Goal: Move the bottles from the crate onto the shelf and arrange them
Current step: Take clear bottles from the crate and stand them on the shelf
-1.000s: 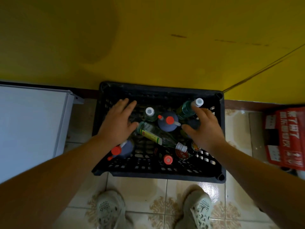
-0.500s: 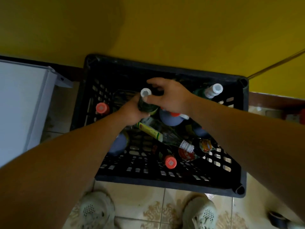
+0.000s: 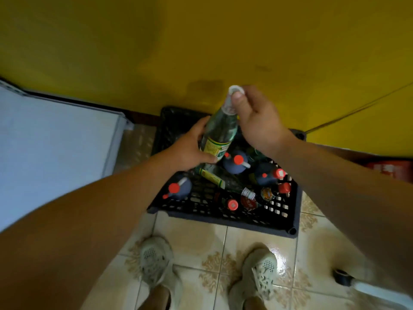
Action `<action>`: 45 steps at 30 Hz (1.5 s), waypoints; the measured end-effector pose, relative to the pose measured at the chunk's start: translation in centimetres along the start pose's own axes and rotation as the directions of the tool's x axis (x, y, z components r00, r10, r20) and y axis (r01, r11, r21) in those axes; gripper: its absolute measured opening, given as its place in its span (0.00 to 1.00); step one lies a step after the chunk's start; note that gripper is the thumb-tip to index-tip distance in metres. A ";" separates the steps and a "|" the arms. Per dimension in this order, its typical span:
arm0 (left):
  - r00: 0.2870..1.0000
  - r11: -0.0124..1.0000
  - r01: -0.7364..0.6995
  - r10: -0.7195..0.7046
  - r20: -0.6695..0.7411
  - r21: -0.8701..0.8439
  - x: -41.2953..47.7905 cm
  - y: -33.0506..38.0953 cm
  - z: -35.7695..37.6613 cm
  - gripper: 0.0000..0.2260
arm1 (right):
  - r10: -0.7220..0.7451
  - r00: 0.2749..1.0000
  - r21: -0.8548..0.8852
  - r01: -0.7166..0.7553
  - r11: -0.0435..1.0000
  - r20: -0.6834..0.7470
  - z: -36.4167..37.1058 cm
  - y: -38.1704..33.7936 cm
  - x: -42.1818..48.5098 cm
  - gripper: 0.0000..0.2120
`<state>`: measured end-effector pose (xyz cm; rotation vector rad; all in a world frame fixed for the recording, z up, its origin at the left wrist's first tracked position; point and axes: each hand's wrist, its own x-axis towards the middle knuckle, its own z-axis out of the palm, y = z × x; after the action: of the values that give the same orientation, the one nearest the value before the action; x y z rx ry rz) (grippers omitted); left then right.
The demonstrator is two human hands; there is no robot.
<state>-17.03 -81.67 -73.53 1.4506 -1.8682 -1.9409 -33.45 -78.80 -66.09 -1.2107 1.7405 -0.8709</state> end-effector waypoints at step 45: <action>0.225 0.908 -0.289 -0.245 -0.943 -0.304 -101.6 10.7 13.2 0.38 | -0.527 0.169 0.368 0.543 0.755 0.833 16.0 -60.6 -73.9 0.12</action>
<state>24.37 -10.67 -11.49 1.7569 -0.7303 -0.7485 18.61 -27.79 -2.26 -1.8825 0.3296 -0.3377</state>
